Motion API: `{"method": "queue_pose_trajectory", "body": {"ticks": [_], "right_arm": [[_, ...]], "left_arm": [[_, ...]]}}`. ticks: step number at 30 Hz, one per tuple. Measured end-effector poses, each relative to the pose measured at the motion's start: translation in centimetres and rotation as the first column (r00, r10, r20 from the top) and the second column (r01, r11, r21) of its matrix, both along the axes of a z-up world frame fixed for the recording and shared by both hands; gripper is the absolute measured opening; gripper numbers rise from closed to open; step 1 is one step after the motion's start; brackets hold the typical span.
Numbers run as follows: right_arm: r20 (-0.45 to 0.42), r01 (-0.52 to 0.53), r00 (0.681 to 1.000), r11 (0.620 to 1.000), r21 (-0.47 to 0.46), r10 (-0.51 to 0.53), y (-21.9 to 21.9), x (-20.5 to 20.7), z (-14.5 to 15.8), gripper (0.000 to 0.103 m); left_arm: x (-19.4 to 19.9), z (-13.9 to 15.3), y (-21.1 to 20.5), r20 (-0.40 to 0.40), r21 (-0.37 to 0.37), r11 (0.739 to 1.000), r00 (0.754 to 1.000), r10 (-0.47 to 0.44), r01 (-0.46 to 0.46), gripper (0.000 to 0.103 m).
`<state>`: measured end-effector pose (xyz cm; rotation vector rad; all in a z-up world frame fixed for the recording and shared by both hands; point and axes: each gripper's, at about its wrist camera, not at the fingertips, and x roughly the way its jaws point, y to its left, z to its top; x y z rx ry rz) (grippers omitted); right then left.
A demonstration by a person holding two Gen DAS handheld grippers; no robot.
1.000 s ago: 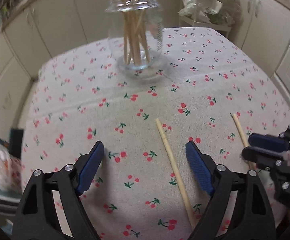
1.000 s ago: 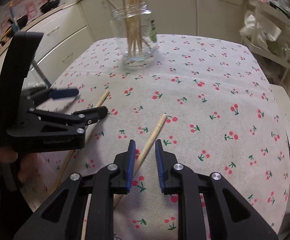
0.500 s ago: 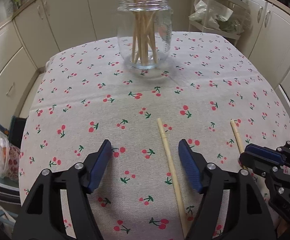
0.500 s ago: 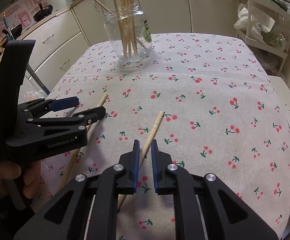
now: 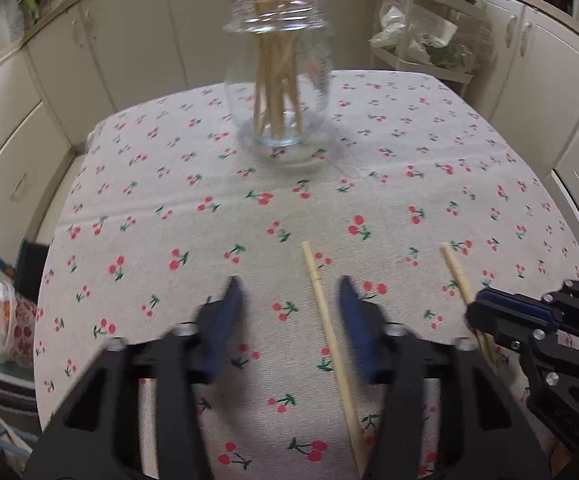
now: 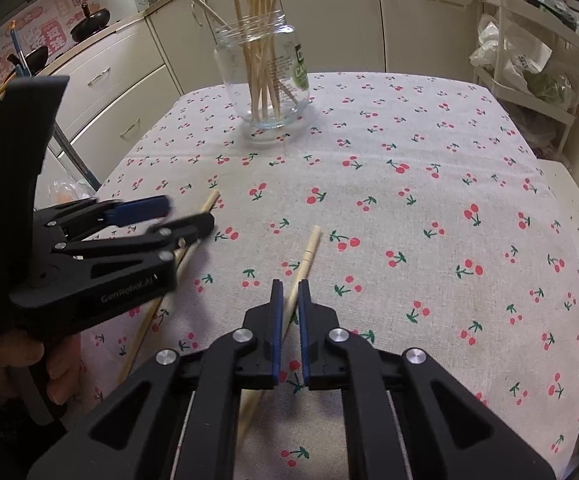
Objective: Organize utensils
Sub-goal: 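Return both tools to the table and grasp a stick with each, then drop the left tool's stick into the jar while the right tool holds its stick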
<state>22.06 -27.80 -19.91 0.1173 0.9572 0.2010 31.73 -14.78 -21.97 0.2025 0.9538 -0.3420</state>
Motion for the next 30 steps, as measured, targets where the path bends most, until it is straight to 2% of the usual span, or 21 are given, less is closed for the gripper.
{"method": "queue_pose_trajectory", "body": {"ticks": [4, 5, 7, 8, 11, 14, 16, 17, 18, 23, 26, 28, 30], "right_arm": [[-0.001, 0.004, 1.000, 1.000, 0.006, -0.004, -0.4, 0.3, 0.7, 0.008], [-0.002, 0.005, 1.000, 1.000, 0.006, -0.005, -0.5, 0.3, 0.9, 0.011], [0.002, 0.009, 1.000, 1.000, 0.000, -0.009, -0.7, 0.2, 1.1, 0.023], [0.002, 0.011, 1.000, 1.000, -0.004, -0.011, -0.8, 0.3, 1.2, 0.030], [-0.004, 0.009, 1.000, 1.000, 0.000, -0.009, -0.7, 0.3, 0.9, 0.030], [-0.015, 0.016, 1.000, 1.000, -0.001, -0.016, -0.7, 0.4, 0.2, 0.028], [-0.001, 0.027, 1.000, 1.000, -0.009, -0.027, -0.7, 0.2, -0.1, 0.017], [0.001, 0.019, 1.000, 1.000, 0.002, -0.019, -0.6, 0.2, -0.1, 0.010], [0.002, 0.016, 1.000, 1.000, 0.008, -0.016, -0.6, 0.1, 0.0, 0.008], [-0.018, 0.002, 1.000, 1.000, -0.007, -0.003, -0.2, 0.3, 0.0, 0.009], [-0.012, -0.013, 1.000, 0.999, -0.040, 0.012, 0.3, 0.3, 0.0, 0.009], [-0.003, -0.019, 1.000, 0.999, -0.047, 0.019, 0.5, 0.3, -0.1, 0.009], [0.003, -0.015, 1.000, 0.999, -0.036, 0.016, 0.4, 0.4, -0.1, 0.009]], "left_arm": [[0.7, 0.2, -0.3, -0.031, -0.005, 1.000, 0.999, -0.027, 0.027, 0.028], [0.9, 0.3, -0.1, -0.046, -0.014, 1.000, 0.999, -0.028, 0.027, 0.028], [1.1, 0.3, 0.4, -0.072, -0.034, 0.999, 0.997, -0.017, 0.015, 0.031], [1.2, 0.4, 0.6, -0.085, -0.045, 0.999, 0.996, -0.014, 0.010, 0.038], [0.9, 0.3, 0.6, -0.095, -0.051, 0.999, 0.995, -0.005, 0.000, 0.047], [0.6, 0.1, 0.2, -0.072, -0.028, 1.000, 0.997, 0.000, -0.002, 0.047], [0.5, 0.1, 0.1, -0.056, -0.022, 1.000, 0.998, 0.003, -0.004, 0.036], [0.4, 0.2, -0.1, -0.048, -0.018, 1.000, 0.999, 0.000, -0.001, 0.018], [0.4, 0.3, -0.1, -0.055, -0.029, 1.000, 0.998, -0.008, 0.006, 0.010], [0.3, 0.3, -0.3, -0.069, -0.023, 1.000, 0.998, -0.012, 0.010, 0.011], [0.2, 0.3, -0.6, -0.079, -0.024, 1.000, 0.997, -0.021, 0.019, 0.018], [0.0, 0.3, -1.0, -0.064, -0.009, 1.000, 0.998, -0.023, 0.023, 0.018], [0.0, 0.3, -1.1, -0.058, -0.026, 0.999, 0.998, -0.032, 0.030, 0.006]]}}
